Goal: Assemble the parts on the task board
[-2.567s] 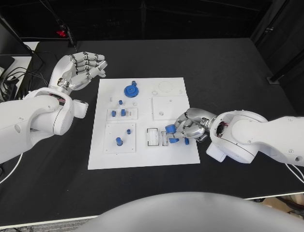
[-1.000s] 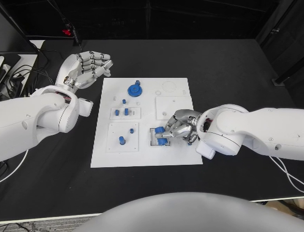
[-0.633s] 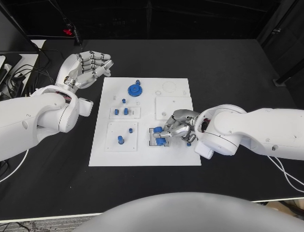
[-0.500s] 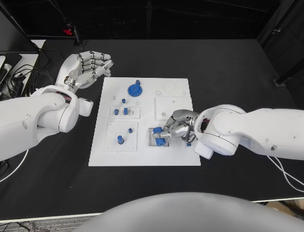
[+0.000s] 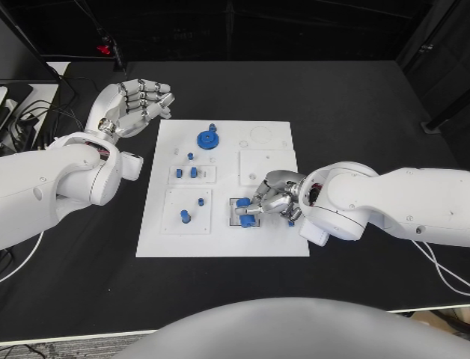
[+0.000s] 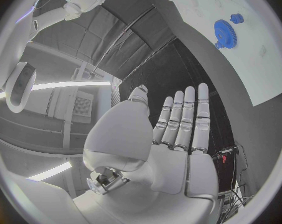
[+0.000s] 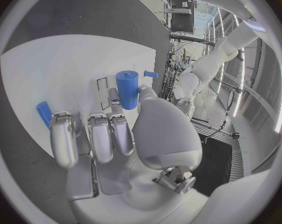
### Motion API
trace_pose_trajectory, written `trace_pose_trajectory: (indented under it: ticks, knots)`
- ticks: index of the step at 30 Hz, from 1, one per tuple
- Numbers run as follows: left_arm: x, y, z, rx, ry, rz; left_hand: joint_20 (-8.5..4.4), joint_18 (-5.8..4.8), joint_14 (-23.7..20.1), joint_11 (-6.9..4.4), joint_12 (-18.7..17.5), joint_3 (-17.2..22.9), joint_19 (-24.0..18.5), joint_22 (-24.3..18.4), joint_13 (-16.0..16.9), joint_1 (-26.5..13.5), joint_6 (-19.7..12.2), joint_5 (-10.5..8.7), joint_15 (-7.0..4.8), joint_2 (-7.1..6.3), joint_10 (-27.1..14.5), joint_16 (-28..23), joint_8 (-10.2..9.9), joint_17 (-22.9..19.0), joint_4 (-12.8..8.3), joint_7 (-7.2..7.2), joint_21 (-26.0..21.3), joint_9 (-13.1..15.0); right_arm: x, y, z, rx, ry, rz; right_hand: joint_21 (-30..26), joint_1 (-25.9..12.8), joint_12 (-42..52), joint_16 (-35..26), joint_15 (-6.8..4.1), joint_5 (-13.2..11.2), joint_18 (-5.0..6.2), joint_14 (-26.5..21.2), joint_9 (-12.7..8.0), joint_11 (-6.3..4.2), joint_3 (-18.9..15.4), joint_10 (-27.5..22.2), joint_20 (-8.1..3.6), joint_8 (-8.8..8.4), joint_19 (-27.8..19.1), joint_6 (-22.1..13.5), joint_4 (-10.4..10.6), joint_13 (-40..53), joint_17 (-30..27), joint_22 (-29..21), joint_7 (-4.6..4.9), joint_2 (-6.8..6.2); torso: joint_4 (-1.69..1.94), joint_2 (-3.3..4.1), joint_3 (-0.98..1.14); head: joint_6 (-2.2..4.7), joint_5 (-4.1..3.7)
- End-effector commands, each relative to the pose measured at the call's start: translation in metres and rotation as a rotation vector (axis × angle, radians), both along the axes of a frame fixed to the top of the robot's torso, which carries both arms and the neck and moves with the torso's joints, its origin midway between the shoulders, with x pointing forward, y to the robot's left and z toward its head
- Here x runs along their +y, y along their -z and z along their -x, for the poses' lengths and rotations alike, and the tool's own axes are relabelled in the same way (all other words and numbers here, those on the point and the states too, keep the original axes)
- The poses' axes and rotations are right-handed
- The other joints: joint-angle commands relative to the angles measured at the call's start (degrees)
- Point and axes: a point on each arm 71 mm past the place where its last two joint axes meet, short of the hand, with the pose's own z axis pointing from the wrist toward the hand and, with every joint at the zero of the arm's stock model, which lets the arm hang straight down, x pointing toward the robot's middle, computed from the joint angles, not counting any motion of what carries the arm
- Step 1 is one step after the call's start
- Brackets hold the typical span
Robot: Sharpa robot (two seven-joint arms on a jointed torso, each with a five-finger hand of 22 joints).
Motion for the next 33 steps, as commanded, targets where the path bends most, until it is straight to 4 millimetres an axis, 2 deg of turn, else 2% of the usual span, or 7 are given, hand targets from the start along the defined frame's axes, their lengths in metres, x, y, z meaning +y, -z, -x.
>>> trace_pose_trajectory:
  ticks: [1,10,16,26,33]
  knots:
    - [-0.0012,-0.0012,0.0,-0.001,0.008,0.005,0.0,0.5,-0.4,0.16,0.2,-0.4,0.3,-0.1,-0.1,-0.1,-0.6,0.19,-0.18,0.66,-0.4,0.3,0.4,0.0,0.1,3.34,0.3,0.0,0.0013,-0.0006,0.0,-0.008,-0.013,0.01,0.2,-0.6,0.1,0.1,0.02,-0.3,-0.42,6.0,0.1,-0.08,-0.7,6.0,-0.15,-0.29,6.2,0.3,0.0,15.1,15.1,15.1,0.12,-0.29,0.0,0.01,0.02,0.0,0.01]
    - [-0.0015,-0.0011,0.0,-0.001,0.009,0.005,0.0,0.5,-0.4,0.16,0.2,-0.4,0.3,-0.1,-0.1,-0.1,-0.6,0.19,-0.18,0.66,-0.4,0.3,0.4,0.0,0.1,3.34,0.3,0.0,0.0037,-0.0008,-0.0003,-0.012,-0.016,0.006,0.2,-1.9,0.1,0.1,0.0,-1.2,-0.42,6.0,0.5,0.02,-2.3,6.0,-0.15,-0.08,6.2,-0.2,0.1,15.1,15.1,15.1,0.23,-0.44,0.02,0.02,-0.02,0.0,0.02]
    - [-0.0014,-0.0011,0.0001,-0.001,0.009,0.006,0.0,0.5,-0.4,0.16,0.2,-0.4,0.3,-0.1,-0.1,-0.1,-0.6,0.19,-0.18,0.66,-0.4,0.3,0.4,0.0,0.1,3.34,0.3,0.0,0.0049,-0.0007,-0.0004,-0.012,-0.018,0.005,0.2,-2.2,0.1,0.1,0.07,-1.5,-0.42,6.0,0.9,0.31,-3.2,6.0,-0.14,0.54,6.2,-1.8,0.0,15.1,15.1,15.1,0.59,-0.29,0.02,0.04,0.0,0.0,0.11]
    - [-0.0015,-0.001,0.0002,0.001,0.009,0.005,0.0,0.5,-0.4,0.16,0.2,-0.4,0.3,-0.1,-0.1,-0.1,-0.6,0.19,-0.18,0.66,-0.4,0.3,0.4,0.0,0.1,3.34,0.3,0.0,0.0073,0.0004,-0.0004,-0.002,-0.028,0.015,0.2,-2.1,0.1,0.1,0.24,-1.6,-0.42,6.0,2.0,0.64,-4.5,6.0,0.02,2.81,6.2,-4.7,0.0,15.1,15.1,15.1,0.95,0.16,0.02,0.02,-0.01,0.0,0.08]
    - [-0.0019,-0.001,0.0001,0.002,0.01,0.006,0.0,0.5,-0.4,0.16,0.2,-0.4,0.3,-0.1,-0.1,-0.1,-0.6,0.19,-0.18,0.66,-0.4,0.3,0.4,0.0,0.1,3.34,0.3,0.0,0.0084,0.001,-0.0005,0.003,-0.035,0.022,0.2,-3.0,0.1,0.1,0.36,-2.0,-0.42,6.0,3.3,0.9,-6.1,6.0,0.17,5.67,6.2,-7.9,0.1,15.1,15.1,15.1,1.24,0.68,-0.05,0.03,0.01,0.0,0.11]
